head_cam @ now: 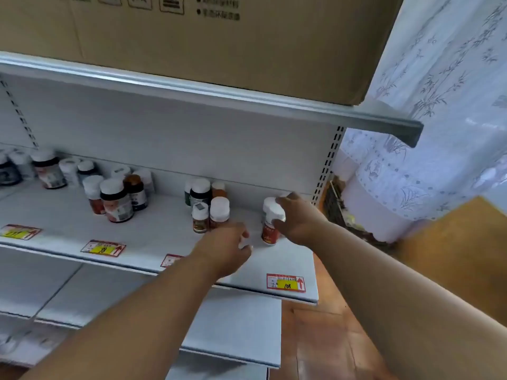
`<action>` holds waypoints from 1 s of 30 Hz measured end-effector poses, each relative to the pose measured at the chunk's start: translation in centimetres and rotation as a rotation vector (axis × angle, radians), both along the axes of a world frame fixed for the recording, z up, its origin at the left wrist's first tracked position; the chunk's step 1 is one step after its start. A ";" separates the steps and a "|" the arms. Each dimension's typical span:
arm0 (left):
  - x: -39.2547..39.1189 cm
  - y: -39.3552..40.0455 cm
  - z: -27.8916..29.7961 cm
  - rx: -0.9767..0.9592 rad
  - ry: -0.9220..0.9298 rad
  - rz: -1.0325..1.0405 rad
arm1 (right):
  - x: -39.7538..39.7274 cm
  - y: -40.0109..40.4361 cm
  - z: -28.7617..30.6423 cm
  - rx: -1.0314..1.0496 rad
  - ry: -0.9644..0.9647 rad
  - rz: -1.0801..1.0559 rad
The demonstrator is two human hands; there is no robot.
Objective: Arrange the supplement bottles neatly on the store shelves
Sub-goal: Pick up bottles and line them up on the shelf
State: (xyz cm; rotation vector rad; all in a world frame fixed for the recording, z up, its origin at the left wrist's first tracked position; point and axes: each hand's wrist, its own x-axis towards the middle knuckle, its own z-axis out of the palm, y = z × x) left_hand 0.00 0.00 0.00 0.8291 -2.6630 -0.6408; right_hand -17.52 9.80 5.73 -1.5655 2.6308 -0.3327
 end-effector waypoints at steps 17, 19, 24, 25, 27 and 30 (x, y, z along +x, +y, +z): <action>-3.5 -0.1 -4.2 0.320 0.034 0.200 | -2.0 -2.5 -6.2 -0.233 -0.003 -0.008; -3.0 0.0 -4.0 0.346 0.077 0.221 | -1.9 -2.3 -6.0 -0.269 -0.203 -0.018; 1.0 -0.4 -2.8 0.515 0.186 0.167 | 0.6 -3.2 -3.6 -0.385 -0.587 0.042; 2.1 -0.5 -2.5 0.582 0.197 0.154 | 1.7 -3.7 -3.0 -0.418 -0.665 0.052; 4.4 -0.6 -2.1 0.641 0.237 0.203 | 4.4 -4.9 -2.2 -0.458 -0.783 0.088; 9.0 -0.7 -1.7 0.636 0.337 0.329 | 10.3 -6.7 -1.6 -0.403 -0.907 0.212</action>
